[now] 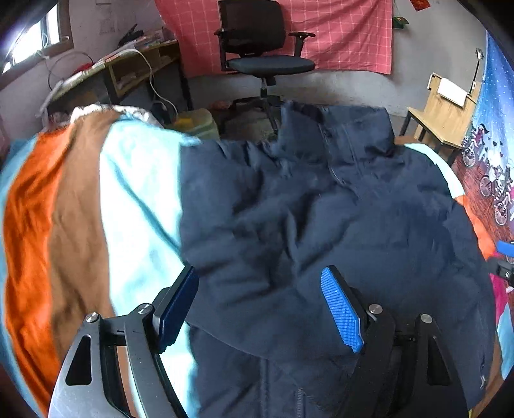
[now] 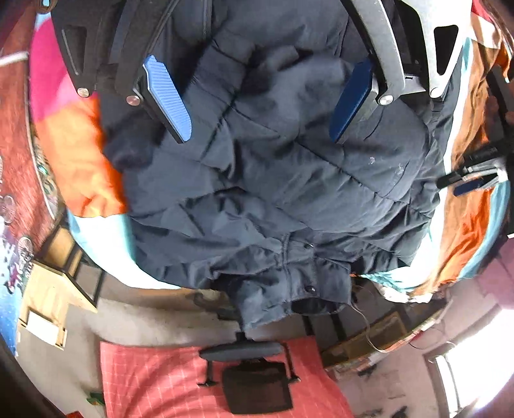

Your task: Fold large clothes

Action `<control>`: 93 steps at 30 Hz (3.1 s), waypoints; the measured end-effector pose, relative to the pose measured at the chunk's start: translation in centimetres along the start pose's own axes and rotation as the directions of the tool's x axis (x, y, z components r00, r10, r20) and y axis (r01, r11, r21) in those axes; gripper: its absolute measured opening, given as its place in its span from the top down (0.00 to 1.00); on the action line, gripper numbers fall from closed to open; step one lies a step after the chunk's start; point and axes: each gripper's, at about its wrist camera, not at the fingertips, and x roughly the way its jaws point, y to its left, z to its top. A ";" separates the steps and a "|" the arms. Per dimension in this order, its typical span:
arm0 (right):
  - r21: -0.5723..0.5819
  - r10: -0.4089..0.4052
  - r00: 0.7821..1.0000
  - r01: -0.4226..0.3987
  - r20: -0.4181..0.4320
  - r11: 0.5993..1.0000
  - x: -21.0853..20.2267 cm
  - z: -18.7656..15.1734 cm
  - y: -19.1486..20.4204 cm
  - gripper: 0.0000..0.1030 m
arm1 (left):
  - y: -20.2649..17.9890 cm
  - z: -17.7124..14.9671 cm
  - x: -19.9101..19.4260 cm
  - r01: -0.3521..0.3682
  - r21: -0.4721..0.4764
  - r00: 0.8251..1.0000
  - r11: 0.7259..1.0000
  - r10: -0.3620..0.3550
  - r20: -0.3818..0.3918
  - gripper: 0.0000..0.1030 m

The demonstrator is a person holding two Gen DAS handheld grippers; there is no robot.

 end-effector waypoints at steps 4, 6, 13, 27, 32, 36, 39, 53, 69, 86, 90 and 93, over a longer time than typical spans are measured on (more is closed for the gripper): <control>0.073 -0.033 0.998 0.036 -0.045 0.997 -2.9 1.9 0.7 0.15 | 1.2 3.9 -1.5 -0.006 0.034 1.000 0.999 0.005 0.016 0.28; 0.104 -0.028 0.998 0.033 -0.049 0.994 -4.8 3.3 1.1 0.15 | 1.3 5.8 -2.0 -0.011 0.070 1.000 0.997 0.009 0.023 0.28; 0.105 -0.036 0.997 0.044 -0.075 0.994 -8.8 7.6 2.5 0.13 | 1.3 10.6 -0.9 0.007 0.043 1.000 0.999 -0.008 0.017 0.28; -0.027 0.064 0.986 -0.061 0.156 0.998 2.3 14.0 -0.1 0.11 | -1.9 15.7 7.3 -0.042 0.037 0.999 0.998 0.041 0.010 0.28; 0.039 0.100 0.981 -0.108 0.167 0.993 8.2 17.6 -2.2 0.11 | -2.4 18.4 10.9 -0.106 -0.043 0.994 0.993 0.105 -0.010 0.28; 0.067 0.092 0.974 -0.108 0.207 0.992 11.4 20.7 -3.7 0.11 | -1.8 20.0 12.7 -0.150 -0.090 0.989 0.985 0.149 -0.020 0.28; 0.116 0.098 0.968 -0.127 0.229 0.985 13.3 22.9 -4.8 0.14 | -1.8 21.1 14.5 -0.185 -0.092 0.983 0.978 0.183 -0.027 0.28; 0.227 0.214 0.967 -0.241 0.139 0.943 17.9 24.0 -5.5 0.81 | -0.5 20.6 17.7 -0.052 -0.236 0.996 0.970 0.034 -0.077 0.94; 0.196 0.252 0.910 -0.327 0.330 0.924 6.4 13.9 -5.5 0.91 | -2.3 11.5 2.3 0.163 -0.105 0.978 0.981 -0.147 0.145 0.98; 0.070 0.089 0.957 -0.112 0.276 0.991 4.9 2.1 -1.2 0.92 | -3.3 1.1 3.2 0.226 -0.221 0.973 0.949 -0.207 0.104 0.99; 0.020 0.037 0.973 -0.043 0.227 0.999 7.2 2.0 -0.7 0.92 | -3.4 1.8 5.2 0.209 -0.196 0.977 0.958 -0.199 0.073 0.99; 0.013 0.025 0.975 -0.028 0.221 1.000 8.1 2.0 -0.9 0.92 | -3.9 1.9 5.8 0.208 -0.173 0.977 0.963 -0.198 0.073 0.99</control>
